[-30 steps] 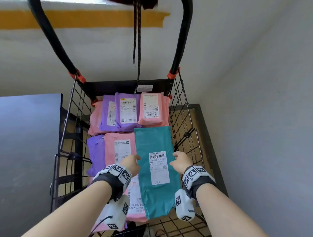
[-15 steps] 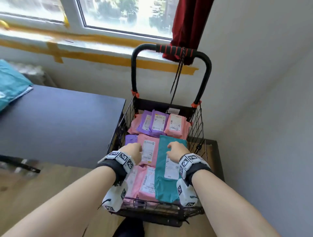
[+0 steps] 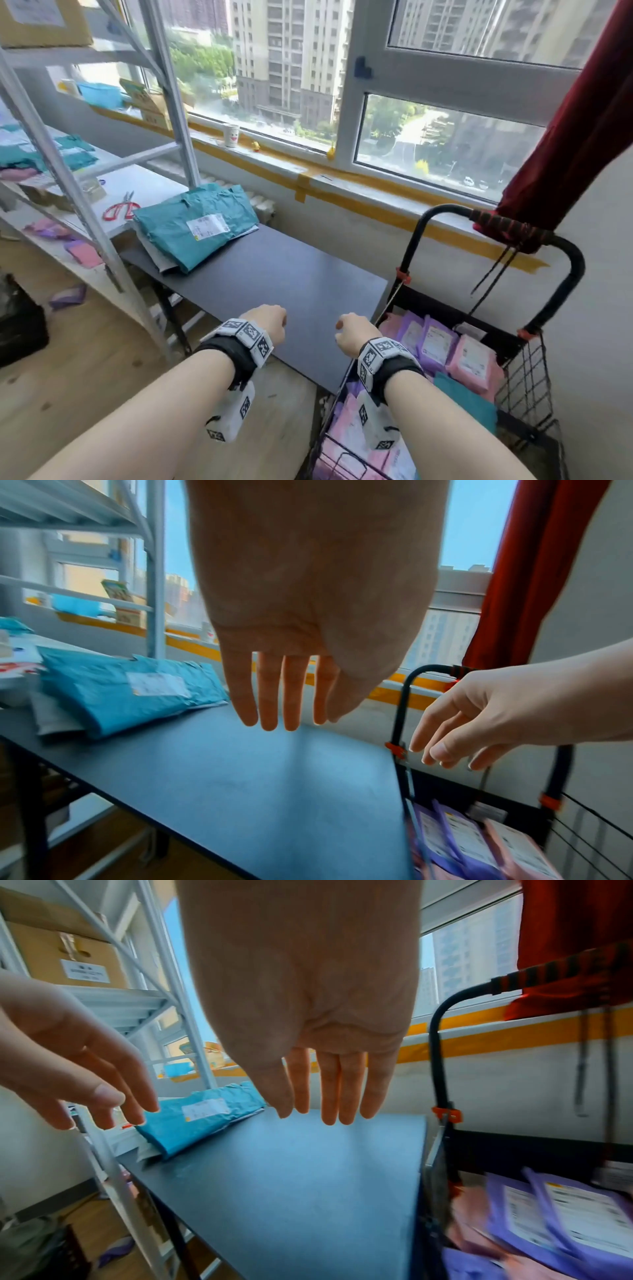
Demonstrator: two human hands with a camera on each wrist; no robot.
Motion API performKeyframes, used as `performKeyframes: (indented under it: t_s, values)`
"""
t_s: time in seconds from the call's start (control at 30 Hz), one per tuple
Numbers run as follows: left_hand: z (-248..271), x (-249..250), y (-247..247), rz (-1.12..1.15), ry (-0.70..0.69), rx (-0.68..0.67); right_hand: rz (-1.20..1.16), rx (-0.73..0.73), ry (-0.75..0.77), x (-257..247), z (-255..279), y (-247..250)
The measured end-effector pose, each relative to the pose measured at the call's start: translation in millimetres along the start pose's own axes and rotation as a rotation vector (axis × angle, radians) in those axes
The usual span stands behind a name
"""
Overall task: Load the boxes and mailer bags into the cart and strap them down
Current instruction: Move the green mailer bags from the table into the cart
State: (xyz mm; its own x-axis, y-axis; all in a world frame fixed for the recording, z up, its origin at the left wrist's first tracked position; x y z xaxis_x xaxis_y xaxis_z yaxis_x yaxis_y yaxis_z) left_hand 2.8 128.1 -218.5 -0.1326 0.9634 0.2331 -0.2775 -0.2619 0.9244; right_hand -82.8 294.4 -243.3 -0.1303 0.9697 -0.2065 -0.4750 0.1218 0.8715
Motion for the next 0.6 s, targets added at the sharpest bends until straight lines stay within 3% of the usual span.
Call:
performKeyframes:
  t_s: [0.17, 0.47, 0.6]
  values:
    - [9, -110, 35, -0.036, 0.033, 0.027, -0.024, 0.000, 0.025, -104, -16, -11]
    - [-6, -306, 118, -0.055, 0.040, 0.044, -0.117, -0.002, -0.058, -270, -63, -19]
    - [-22, -354, 135, -0.073, 0.031, 0.029, -0.134, -0.024, -0.055, -310, -87, -23]
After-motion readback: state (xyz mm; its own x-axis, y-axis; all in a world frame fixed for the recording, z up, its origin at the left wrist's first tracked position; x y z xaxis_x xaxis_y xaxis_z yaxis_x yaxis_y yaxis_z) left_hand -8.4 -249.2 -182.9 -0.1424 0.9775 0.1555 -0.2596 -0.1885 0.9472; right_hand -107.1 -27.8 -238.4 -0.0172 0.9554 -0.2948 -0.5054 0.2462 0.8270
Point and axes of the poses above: each hand's wrist, its own z-axis away from the middle knuckle, its own y-axis out of the back of the hand, x = y × z, the point moved 2 cm from there along -z, towards the middle knuckle, and after that the axes turned 13 degrees about -y, right-handed, at the moved point
